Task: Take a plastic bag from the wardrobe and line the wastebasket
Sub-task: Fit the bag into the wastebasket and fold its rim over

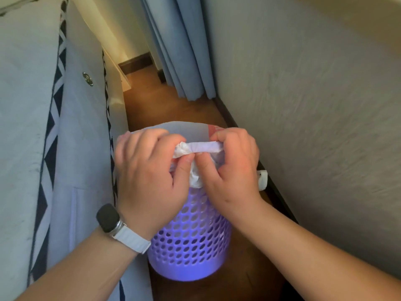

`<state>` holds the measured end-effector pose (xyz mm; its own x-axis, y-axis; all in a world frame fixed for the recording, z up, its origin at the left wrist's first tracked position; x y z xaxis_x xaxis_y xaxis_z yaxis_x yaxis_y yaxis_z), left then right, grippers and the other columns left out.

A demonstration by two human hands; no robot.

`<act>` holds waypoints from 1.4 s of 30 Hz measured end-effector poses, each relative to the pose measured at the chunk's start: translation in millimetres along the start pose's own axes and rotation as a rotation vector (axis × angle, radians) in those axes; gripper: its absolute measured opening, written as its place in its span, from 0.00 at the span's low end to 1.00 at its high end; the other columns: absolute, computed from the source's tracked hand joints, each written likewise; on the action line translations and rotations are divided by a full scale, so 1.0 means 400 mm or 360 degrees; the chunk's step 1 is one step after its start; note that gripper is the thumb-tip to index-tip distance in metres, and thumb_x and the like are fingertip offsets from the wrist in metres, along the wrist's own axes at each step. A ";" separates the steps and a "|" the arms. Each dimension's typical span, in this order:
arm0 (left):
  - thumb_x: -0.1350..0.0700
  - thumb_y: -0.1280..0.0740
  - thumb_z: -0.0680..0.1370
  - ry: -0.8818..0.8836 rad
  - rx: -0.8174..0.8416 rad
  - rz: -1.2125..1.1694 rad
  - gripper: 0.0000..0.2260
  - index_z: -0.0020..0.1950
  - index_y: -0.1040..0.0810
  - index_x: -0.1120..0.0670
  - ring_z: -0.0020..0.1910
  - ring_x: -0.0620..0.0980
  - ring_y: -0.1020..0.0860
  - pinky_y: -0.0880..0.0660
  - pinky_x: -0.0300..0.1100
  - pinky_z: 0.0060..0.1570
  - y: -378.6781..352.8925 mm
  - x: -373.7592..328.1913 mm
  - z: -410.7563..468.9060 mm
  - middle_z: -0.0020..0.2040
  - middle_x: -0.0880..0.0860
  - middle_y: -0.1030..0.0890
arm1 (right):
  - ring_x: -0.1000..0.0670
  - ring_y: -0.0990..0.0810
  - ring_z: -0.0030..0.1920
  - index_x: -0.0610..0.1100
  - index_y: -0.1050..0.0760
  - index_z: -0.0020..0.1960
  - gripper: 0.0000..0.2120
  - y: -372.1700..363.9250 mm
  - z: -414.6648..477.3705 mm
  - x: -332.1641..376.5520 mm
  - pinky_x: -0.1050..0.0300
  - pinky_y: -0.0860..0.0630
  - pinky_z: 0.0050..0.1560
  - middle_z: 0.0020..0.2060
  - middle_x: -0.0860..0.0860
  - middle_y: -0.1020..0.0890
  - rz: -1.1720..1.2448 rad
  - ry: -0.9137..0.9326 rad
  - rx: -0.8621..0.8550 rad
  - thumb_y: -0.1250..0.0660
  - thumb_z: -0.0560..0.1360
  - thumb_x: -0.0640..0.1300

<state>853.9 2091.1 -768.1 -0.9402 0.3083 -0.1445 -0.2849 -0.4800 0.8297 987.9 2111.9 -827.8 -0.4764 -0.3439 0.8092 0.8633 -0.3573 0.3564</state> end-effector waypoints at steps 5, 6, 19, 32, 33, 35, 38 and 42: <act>0.49 0.38 0.76 0.0123 0.0096 -0.0093 0.10 0.48 0.25 0.54 0.48 0.59 0.28 0.31 0.64 0.55 -0.023 0.017 -0.004 0.46 0.54 0.25 | 0.50 0.27 0.48 0.47 0.27 0.48 0.11 -0.013 -0.020 -0.002 0.46 0.30 0.54 0.45 0.53 0.25 0.0010 -0.0092 0.0039 0.37 0.73 0.55; 0.48 0.39 0.76 0.0139 0.0128 -0.0122 0.10 0.48 0.26 0.54 0.48 0.59 0.28 0.31 0.64 0.55 -0.029 0.023 -0.003 0.45 0.53 0.25 | 0.51 0.27 0.48 0.48 0.27 0.48 0.11 -0.013 -0.020 -0.003 0.46 0.30 0.54 0.45 0.54 0.25 0.0007 -0.0088 0.0044 0.36 0.73 0.55; 0.49 0.40 0.79 0.0084 0.0077 -0.0422 0.10 0.46 0.27 0.55 0.45 0.49 0.32 0.33 0.51 0.46 -0.021 0.048 0.016 0.44 0.47 0.31 | 0.46 0.26 0.59 0.39 0.24 0.52 0.15 0.041 0.034 -0.049 0.54 0.32 0.63 0.56 0.47 0.24 0.0232 0.0015 -0.0080 0.34 0.72 0.49; 0.54 0.36 0.79 -0.0072 0.0029 -0.0117 0.06 0.45 0.23 0.54 0.43 0.55 0.26 0.35 0.49 0.51 0.002 0.004 0.011 0.40 0.51 0.23 | 0.46 0.26 0.54 0.39 0.25 0.49 0.14 0.018 0.008 0.018 0.51 0.32 0.58 0.48 0.46 0.24 0.0011 0.0177 -0.0049 0.33 0.74 0.51; 0.54 0.36 0.79 -0.0050 0.0048 -0.0122 0.06 0.44 0.24 0.54 0.43 0.55 0.27 0.37 0.47 0.50 -0.001 0.013 0.014 0.39 0.50 0.24 | 0.46 0.26 0.56 0.39 0.25 0.49 0.14 0.016 0.010 0.015 0.48 0.31 0.60 0.49 0.46 0.23 0.0028 0.0188 -0.0006 0.33 0.74 0.51; 0.55 0.37 0.79 -0.0003 0.0075 -0.0135 0.06 0.43 0.25 0.54 0.41 0.54 0.28 0.38 0.46 0.47 -0.002 0.032 0.019 0.38 0.50 0.25 | 0.45 0.25 0.60 0.39 0.24 0.52 0.15 0.017 0.020 -0.003 0.44 0.32 0.64 0.53 0.46 0.22 0.0063 0.0191 0.0068 0.34 0.75 0.51; 0.55 0.39 0.79 0.0042 0.0090 -0.0216 0.07 0.42 0.25 0.55 0.39 0.53 0.29 0.36 0.47 0.43 0.003 0.058 0.030 0.37 0.50 0.26 | 0.47 0.25 0.62 0.40 0.23 0.56 0.17 0.026 0.041 -0.047 0.41 0.31 0.65 0.57 0.46 0.22 0.0087 0.0140 0.0113 0.35 0.75 0.52; 0.53 0.40 0.79 0.0031 0.0129 -0.0380 0.08 0.42 0.26 0.54 0.39 0.49 0.31 0.32 0.51 0.41 -0.005 0.053 0.030 0.38 0.47 0.28 | 0.50 0.26 0.61 0.41 0.25 0.52 0.14 0.035 0.044 -0.069 0.53 0.32 0.64 0.56 0.50 0.24 0.0288 0.0027 0.0030 0.35 0.74 0.50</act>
<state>836.9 2108.4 -766.2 -0.8516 0.3887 -0.3516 -0.4845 -0.3279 0.8110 1015.9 2131.8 -836.9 -0.3157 -0.4157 0.8529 0.9381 -0.2718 0.2147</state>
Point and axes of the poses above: each hand's wrist, its own z-axis towards the middle knuckle, its own y-axis out of the back of the hand, x = y × z, the point moved 6 cm from there along z, towards the middle knuckle
